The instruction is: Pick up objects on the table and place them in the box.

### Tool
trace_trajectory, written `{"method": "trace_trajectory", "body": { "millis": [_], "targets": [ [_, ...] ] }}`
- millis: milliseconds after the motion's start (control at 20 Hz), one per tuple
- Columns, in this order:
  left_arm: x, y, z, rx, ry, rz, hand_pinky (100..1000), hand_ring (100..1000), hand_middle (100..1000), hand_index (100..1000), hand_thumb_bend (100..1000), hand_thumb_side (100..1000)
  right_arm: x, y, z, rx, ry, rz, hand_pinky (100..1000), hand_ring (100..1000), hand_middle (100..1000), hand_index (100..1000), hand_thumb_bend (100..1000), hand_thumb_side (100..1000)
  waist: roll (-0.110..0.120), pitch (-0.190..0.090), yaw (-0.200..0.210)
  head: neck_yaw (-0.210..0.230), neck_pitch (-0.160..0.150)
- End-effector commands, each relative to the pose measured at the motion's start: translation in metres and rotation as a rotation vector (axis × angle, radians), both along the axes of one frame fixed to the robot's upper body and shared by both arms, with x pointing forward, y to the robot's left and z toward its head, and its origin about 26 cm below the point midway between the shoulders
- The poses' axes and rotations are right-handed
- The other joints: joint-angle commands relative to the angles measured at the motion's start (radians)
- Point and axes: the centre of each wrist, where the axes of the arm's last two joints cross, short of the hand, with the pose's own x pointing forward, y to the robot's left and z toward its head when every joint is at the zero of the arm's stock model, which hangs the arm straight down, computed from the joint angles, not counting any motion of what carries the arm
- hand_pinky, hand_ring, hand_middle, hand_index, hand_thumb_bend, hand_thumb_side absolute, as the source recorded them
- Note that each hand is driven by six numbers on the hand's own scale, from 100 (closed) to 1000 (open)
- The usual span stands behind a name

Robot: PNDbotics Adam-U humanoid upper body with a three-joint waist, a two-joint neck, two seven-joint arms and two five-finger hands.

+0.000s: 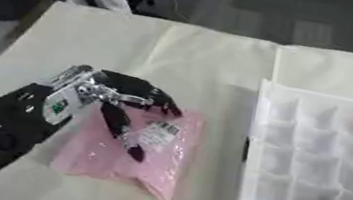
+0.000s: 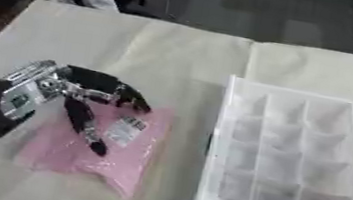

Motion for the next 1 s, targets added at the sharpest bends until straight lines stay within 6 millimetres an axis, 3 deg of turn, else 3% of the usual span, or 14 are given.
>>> {"method": "trace_trajectory", "body": {
  "millis": [50,100,300,550,1000],
  "targets": [
    [0.000,0.002,0.015,0.156,0.012,-0.154,632,849,883,1000,798,873,-0.002,0.001,0.009,-0.002,-0.034,0.011,552,630,609,661,444,751,-0.001,-0.011,0.003,-0.007,0.000],
    [0.000,0.003,0.018,0.199,0.010,-0.149,711,906,920,1000,876,900,-0.002,0.001,0.009,-0.001,-0.034,0.012,552,629,609,660,444,751,-0.001,-0.012,0.003,-0.007,0.000],
    [0.001,0.001,0.033,0.399,-0.019,-0.104,771,939,933,1000,1000,879,-0.002,0.001,0.009,0.001,-0.037,0.017,551,628,608,659,444,751,0.000,-0.013,0.005,-0.011,0.000],
    [-0.001,-0.013,0.051,0.601,-0.158,-0.029,807,954,942,1000,975,848,-0.002,0.001,0.009,0.002,-0.041,0.020,551,628,608,659,444,751,0.000,-0.011,0.007,-0.014,0.000],
    [0.000,-0.022,0.035,0.660,-0.157,-0.003,817,951,946,1000,997,846,-0.001,0.001,0.010,0.007,-0.055,0.035,550,626,607,655,445,750,-0.001,-0.005,0.008,-0.017,0.000]
  ]
}}
